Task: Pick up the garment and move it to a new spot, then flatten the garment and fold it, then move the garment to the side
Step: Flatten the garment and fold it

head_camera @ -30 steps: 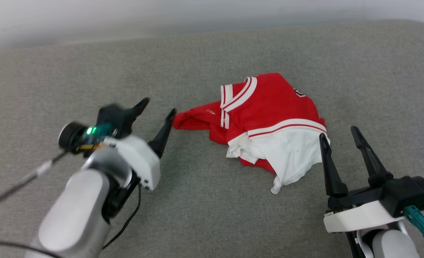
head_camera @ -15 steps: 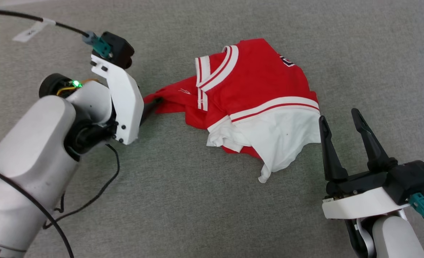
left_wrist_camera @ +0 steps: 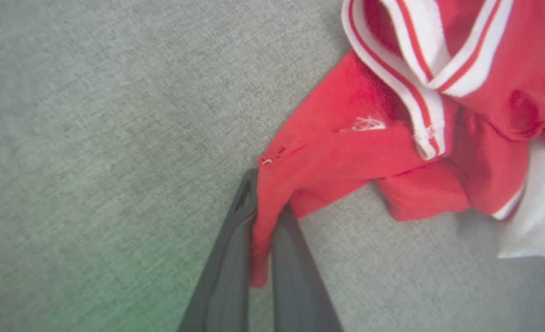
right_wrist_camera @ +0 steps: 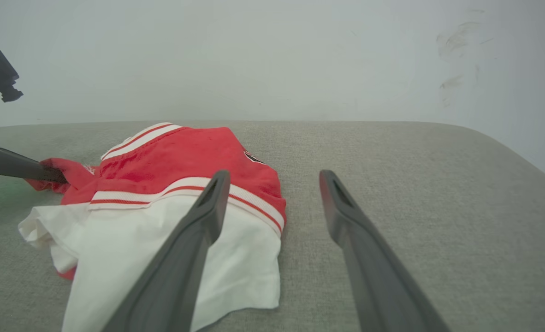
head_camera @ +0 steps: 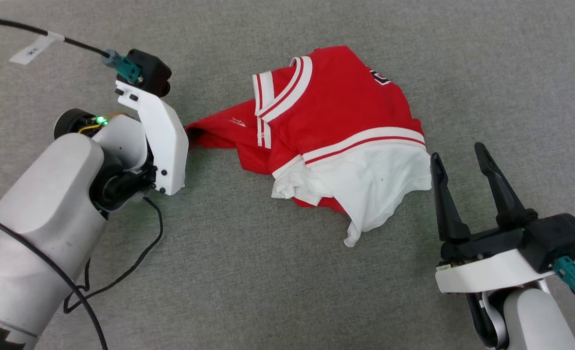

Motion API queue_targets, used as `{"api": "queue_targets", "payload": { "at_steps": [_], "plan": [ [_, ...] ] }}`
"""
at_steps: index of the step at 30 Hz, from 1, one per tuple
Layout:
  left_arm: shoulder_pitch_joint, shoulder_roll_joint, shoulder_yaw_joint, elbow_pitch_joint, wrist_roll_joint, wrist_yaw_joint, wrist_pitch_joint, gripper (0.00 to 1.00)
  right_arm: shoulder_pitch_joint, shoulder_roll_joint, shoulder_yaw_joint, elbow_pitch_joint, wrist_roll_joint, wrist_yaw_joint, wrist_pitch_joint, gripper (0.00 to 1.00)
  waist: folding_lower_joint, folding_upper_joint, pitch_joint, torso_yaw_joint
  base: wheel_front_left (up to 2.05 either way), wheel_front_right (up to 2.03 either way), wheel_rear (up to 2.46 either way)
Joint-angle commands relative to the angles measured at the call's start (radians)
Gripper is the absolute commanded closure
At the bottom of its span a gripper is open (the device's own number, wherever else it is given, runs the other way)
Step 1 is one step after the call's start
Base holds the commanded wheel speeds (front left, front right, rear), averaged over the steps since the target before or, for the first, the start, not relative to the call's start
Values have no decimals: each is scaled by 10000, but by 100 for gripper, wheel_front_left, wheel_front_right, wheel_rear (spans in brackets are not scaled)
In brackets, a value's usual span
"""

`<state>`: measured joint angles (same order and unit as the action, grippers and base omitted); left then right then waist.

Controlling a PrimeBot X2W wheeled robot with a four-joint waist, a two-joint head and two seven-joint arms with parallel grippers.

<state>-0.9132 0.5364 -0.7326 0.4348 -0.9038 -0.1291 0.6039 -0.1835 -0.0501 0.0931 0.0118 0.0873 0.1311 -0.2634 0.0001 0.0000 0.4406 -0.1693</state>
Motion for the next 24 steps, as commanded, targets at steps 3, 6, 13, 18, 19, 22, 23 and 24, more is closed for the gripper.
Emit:
{"api": "queue_targets", "payload": {
  "at_steps": [3, 6, 13, 18, 19, 22, 23, 24],
  "plan": [
    [-99, 77, 336, 162, -26, -10, -1047, 100, -77, -2, 72, 108, -5, -6, -20, 0, -1, 0, -354, 111, 0, 0, 0],
    [-381, 275, 759, 188, 180, 0, -2139, 100, 43, -2, 114, 204, -20, -6, -20, 0, -1, 0, -731, 203, 0, 0, 0],
    [-1231, 749, 2020, -292, 578, 320, -4637, 100, 338, -2, 167, 444, 47, -5, -20, 0, -1, 0, -1656, 388, 0, 0, 0],
    [-2353, 942, 2522, -969, 1314, 688, -5923, 100, 465, -2, 324, 539, 129, -5, -20, 0, -1, 0, -2080, 392, 0, 0, 0],
    [-2644, 966, 2579, -1114, 1580, 771, -6220, 100, 478, -2, 357, 545, 146, -6, -20, 0, -1, 0, -2129, 366, 0, 0, 0],
    [-3284, 675, 2627, -1471, 1896, 784, -6860, 100, 491, -2, 402, 549, 231, -6, -20, 0, -1, 0, -2232, 286, 0, 0, 0],
    [-3429, 558, 2567, -1564, 1970, 759, -6927, 100, 504, -3, 386, 559, 245, -6, -20, 0, -1, 0, -2248, 259, 0, 0, 0],
    [-3539, 418, 2429, -1697, 2007, 679, -6938, 100, 516, -2, 356, 557, 284, -6, -20, 0, -1, 0, -2254, 235, 0, 0, 0]
  ]
}}
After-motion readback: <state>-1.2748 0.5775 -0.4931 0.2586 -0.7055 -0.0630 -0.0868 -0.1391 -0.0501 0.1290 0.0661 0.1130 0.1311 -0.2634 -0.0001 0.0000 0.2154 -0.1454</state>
